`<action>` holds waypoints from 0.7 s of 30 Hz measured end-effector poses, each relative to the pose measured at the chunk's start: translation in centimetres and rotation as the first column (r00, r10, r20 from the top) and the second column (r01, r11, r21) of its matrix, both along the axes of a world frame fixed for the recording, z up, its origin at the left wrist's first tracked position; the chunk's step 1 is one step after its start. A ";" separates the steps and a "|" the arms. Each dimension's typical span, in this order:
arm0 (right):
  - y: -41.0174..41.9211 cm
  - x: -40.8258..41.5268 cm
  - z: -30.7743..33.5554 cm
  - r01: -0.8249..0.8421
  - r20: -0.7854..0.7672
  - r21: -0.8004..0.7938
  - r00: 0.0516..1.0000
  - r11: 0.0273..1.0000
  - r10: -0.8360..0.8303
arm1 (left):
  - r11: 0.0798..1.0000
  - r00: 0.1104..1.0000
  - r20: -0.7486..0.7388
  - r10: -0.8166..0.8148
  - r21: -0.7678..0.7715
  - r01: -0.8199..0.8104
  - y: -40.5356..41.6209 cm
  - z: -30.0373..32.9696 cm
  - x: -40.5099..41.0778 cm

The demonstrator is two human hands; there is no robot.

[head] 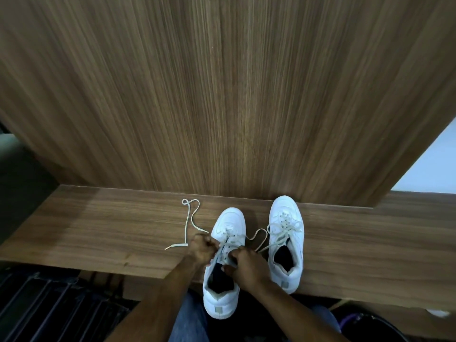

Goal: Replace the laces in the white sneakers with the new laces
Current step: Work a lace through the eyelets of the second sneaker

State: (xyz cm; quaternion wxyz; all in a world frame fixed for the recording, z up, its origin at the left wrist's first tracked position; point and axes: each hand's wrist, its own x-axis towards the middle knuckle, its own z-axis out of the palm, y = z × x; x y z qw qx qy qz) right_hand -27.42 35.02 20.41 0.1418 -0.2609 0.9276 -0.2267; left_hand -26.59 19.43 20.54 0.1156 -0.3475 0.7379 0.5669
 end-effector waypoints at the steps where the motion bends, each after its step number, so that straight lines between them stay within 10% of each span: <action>1: 0.0 0.0 0.0 0.005 0.000 -0.005 1.000 1.000 -0.005 | 0.999 1.000 -0.019 -0.005 -0.040 0.004 -0.2 -0.2 0.0; 4: 0.1 0.1 0.0 0.018 0.008 -0.009 1.000 1.000 -0.018 | 0.986 0.998 -0.021 -0.060 -0.157 0.056 -1.0 -0.8 0.2; 7: 0.3 0.1 0.0 0.025 0.013 -0.016 1.000 1.000 -0.025 | 0.960 0.960 -0.131 0.248 0.168 -0.225 -2.4 0.5 -0.4; 13: 0.4 0.1 -0.2 0.055 0.035 -0.042 0.998 0.998 -0.053 | 0.487 0.466 -0.222 0.856 0.648 -0.586 -7.3 4.7 0.1; 18: 0.4 0.3 0.2 0.062 0.043 -0.045 0.997 0.997 -0.060 | 0.751 0.731 -0.227 0.643 0.372 -0.546 -5.0 2.4 1.9; 21: 0.5 0.3 0.5 0.070 0.059 -0.057 0.996 0.996 -0.067 | 0.967 0.912 -0.330 0.243 0.002 -0.256 -2.6 1.1 1.8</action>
